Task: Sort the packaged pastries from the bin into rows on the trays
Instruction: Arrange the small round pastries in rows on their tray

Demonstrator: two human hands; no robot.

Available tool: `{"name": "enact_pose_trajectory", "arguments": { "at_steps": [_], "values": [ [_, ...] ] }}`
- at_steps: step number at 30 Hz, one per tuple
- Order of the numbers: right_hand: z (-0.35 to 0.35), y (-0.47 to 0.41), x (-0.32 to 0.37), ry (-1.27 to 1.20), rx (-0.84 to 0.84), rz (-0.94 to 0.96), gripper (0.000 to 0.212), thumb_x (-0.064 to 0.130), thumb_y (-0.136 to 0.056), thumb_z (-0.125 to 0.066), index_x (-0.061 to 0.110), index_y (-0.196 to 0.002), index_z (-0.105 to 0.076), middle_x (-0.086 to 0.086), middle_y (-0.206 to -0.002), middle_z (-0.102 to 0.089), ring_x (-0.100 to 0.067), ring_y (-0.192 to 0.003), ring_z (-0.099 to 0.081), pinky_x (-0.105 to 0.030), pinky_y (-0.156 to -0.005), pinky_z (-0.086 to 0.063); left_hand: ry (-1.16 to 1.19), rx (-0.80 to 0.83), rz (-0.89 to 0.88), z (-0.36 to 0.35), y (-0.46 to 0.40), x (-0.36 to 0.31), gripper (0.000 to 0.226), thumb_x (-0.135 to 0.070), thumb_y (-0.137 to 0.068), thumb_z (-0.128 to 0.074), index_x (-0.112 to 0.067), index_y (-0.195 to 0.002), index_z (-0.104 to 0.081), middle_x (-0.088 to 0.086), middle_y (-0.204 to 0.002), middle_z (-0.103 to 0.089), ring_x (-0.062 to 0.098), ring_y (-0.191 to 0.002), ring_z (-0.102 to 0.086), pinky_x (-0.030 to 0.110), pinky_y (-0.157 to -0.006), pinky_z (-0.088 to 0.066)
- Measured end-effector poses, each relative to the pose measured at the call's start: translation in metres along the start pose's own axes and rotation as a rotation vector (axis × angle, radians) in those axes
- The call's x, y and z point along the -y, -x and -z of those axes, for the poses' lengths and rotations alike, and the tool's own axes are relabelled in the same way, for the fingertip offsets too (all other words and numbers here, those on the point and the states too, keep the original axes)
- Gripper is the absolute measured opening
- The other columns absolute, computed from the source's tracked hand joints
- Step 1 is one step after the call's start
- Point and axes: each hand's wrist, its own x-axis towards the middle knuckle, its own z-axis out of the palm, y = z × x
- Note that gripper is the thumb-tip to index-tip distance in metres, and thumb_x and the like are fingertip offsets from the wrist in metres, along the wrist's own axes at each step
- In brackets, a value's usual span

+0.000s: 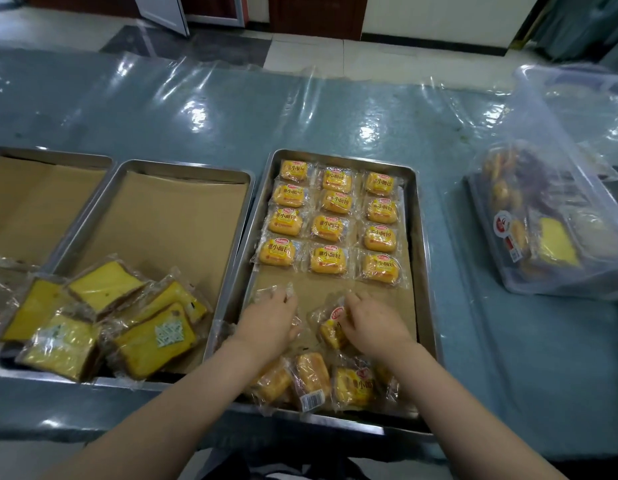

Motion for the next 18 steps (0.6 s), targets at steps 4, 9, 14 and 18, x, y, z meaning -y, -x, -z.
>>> {"name": "enact_pose_trajectory", "arguments": {
  "at_steps": [4, 9, 14, 18],
  "values": [
    [0.000, 0.005, -0.005, -0.123, 0.103, 0.107, 0.041, 0.017, -0.089, -0.053, 0.022, -0.130, -0.048, 0.004, -0.126, -0.045, -0.015, -0.115, -0.045, -0.029, -0.086, -0.049, 0.002, 0.006, -0.106, -0.001, -0.005, -0.011, 0.049, -0.005, -0.084, -0.062, -0.014, -0.129, -0.045, 0.004, -0.132, -0.043, 0.021, -0.117, -0.048, 0.031, -0.088, -0.048],
    [-0.005, 0.008, -0.007, -0.107, 0.103, 0.014, 0.040, 0.021, -0.091, -0.056, 0.023, -0.130, -0.046, 0.004, -0.123, -0.045, -0.015, -0.107, -0.050, -0.029, -0.078, -0.052, -0.113, 0.030, -0.272, 0.003, -0.010, -0.004, 0.049, 0.002, -0.082, -0.056, -0.014, -0.128, -0.047, 0.004, -0.131, -0.043, 0.021, -0.124, -0.043, 0.033, -0.107, -0.031],
    [-0.005, 0.004, -0.002, -0.007, 0.066, -0.083, 0.026, 0.038, -0.096, -0.052, 0.020, -0.115, -0.050, 0.002, -0.102, -0.057, -0.015, -0.081, -0.052, -0.028, -0.059, -0.044, -0.163, 0.026, -0.335, 0.004, -0.014, 0.022, 0.039, 0.000, -0.082, -0.061, -0.019, -0.115, -0.054, 0.001, -0.127, -0.045, 0.021, -0.128, -0.038, 0.033, -0.113, -0.024],
    [-0.005, 0.002, 0.005, 0.005, 0.049, -0.131, 0.023, 0.041, -0.099, -0.046, 0.019, -0.104, -0.053, 0.003, -0.089, -0.060, -0.014, -0.078, -0.059, -0.030, -0.065, -0.055, -0.061, -0.030, -0.287, 0.007, -0.005, 0.016, 0.052, -0.007, -0.087, -0.056, -0.022, -0.135, -0.043, 0.000, -0.136, -0.039, 0.019, -0.132, -0.032, 0.034, -0.111, -0.027]
  ]
}}
